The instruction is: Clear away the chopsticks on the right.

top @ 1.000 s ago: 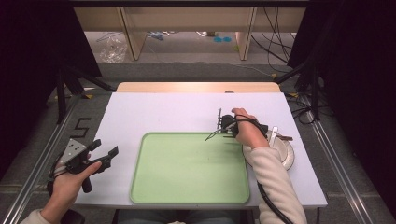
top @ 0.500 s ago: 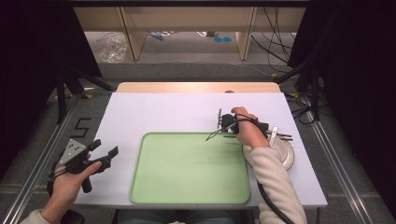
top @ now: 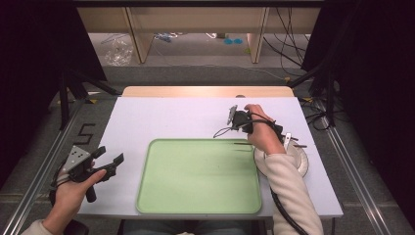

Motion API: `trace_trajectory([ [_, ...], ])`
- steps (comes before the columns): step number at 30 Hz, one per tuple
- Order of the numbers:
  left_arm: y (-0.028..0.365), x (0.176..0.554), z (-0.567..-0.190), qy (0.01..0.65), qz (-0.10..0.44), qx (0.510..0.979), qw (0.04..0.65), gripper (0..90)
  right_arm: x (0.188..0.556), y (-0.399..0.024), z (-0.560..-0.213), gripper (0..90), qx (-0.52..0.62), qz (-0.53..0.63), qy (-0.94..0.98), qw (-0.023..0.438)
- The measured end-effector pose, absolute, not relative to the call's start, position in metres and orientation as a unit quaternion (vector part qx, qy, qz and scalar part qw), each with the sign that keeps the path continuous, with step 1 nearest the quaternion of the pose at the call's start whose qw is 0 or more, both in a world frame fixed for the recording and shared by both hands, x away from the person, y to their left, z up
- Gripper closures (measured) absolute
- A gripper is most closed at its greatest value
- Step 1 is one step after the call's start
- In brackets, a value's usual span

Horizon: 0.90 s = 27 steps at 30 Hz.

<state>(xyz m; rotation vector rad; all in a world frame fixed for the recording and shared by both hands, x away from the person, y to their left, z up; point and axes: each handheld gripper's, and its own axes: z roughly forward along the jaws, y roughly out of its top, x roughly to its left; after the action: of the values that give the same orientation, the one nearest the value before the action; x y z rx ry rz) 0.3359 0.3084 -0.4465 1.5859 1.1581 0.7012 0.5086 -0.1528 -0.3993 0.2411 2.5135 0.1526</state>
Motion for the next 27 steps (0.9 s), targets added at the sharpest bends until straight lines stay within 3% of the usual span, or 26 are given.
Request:
trace_trajectory([
  [16,0.309,0.336,-0.447,0.480,0.290,0.657,0.504,23.6,0.493,-0.152,-0.355,87.7,0.160,0.222,0.896,0.350],
  [27,0.309,0.336,-0.447,0.481,0.290,0.657,0.503,23.6,0.483,-0.166,-0.326,87.7,0.224,0.399,0.806,0.376],
])
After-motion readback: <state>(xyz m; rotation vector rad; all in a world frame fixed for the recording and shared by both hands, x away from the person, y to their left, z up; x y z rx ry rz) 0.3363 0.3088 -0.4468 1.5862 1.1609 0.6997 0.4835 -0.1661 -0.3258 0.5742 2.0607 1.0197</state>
